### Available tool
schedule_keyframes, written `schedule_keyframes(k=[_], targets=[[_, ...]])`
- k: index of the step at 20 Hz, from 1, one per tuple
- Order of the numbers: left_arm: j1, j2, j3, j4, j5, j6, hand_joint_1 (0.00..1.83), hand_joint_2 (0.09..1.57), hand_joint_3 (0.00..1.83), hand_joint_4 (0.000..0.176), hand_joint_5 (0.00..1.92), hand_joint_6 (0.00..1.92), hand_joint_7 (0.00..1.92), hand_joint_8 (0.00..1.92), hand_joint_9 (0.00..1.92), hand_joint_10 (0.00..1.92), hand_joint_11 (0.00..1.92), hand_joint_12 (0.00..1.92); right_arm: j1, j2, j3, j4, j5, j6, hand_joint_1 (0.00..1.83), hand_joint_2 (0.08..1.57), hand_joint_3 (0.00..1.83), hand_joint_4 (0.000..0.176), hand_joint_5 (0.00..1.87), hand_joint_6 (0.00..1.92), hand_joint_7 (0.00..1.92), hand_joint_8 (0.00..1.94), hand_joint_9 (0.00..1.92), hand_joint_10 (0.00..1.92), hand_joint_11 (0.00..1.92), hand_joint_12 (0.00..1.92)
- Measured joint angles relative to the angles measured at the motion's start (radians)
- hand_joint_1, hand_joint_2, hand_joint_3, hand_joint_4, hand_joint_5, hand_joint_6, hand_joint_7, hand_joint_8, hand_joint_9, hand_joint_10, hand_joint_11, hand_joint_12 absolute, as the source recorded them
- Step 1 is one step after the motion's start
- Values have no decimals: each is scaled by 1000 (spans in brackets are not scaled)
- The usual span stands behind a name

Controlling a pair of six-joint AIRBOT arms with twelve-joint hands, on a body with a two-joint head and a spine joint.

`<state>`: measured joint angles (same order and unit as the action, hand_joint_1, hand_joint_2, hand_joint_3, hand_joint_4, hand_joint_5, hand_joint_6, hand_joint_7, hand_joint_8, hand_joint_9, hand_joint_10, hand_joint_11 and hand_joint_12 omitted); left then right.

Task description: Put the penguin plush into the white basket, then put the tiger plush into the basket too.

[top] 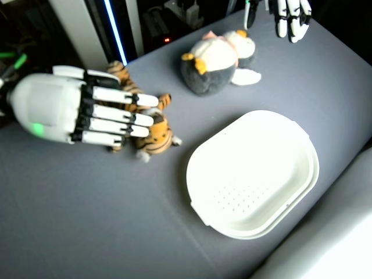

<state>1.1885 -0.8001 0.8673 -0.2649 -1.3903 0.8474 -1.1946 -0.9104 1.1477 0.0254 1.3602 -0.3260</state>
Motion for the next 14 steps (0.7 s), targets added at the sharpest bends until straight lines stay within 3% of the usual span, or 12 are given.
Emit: schedule_keyframes(k=[1,2,3,4,5,7,8,9,12,14], targets=[[0,0,0,2,0,-3,582,1009,0,46,356,2,242,1,198,7,0,570,0,0,0,2,0,0,570,1248,0,51,433,0,452,0,446,0,412,150],[3,0,0,7,-2,-24,600,1007,0,45,354,0,237,0,198,5,0,559,0,0,0,5,0,0,581,1252,1,52,432,0,450,0,447,0,418,141],[6,0,3,21,-4,-45,575,991,0,37,358,0,263,1,239,11,0,770,0,0,0,5,0,0,584,1256,2,48,437,2,450,0,449,1,418,136],[10,0,3,42,-16,-71,570,981,0,46,354,0,276,2,260,12,0,848,0,0,0,4,0,0,578,1264,0,42,444,0,462,0,464,0,445,107],[15,0,2,66,-30,-86,569,952,0,79,342,0,284,2,263,8,0,842,0,0,0,4,-2,0,559,1267,0,44,444,0,463,0,468,0,456,98],[15,3,-7,90,-36,-90,549,918,0,125,241,1,193,4,183,3,0,551,0,-5,3,5,-2,1,567,1271,1,31,458,3,467,1,470,1,468,88],[15,8,-7,113,-16,-90,504,877,0,152,155,2,130,3,135,2,0,403,0,-8,4,5,-5,1,566,1272,1,42,459,3,470,2,470,1,462,83],[14,7,-6,118,0,-90,602,788,0,171,98,0,122,2,136,4,0,440,0,-8,4,3,-7,2,581,1274,1,56,457,2,470,1,463,0,450,75],[-4,-10,21,127,130,-89,704,685,0,176,47,1,115,4,151,0,0,485,0,-8,6,5,-8,8,586,1278,3,66,456,0,474,2,464,1,450,72],[-34,-27,30,132,214,-52,758,670,0,176,66,1,118,1,147,2,0,495,0,-8,6,3,-8,9,606,1282,2,45,460,2,467,0,443,0,426,59]])
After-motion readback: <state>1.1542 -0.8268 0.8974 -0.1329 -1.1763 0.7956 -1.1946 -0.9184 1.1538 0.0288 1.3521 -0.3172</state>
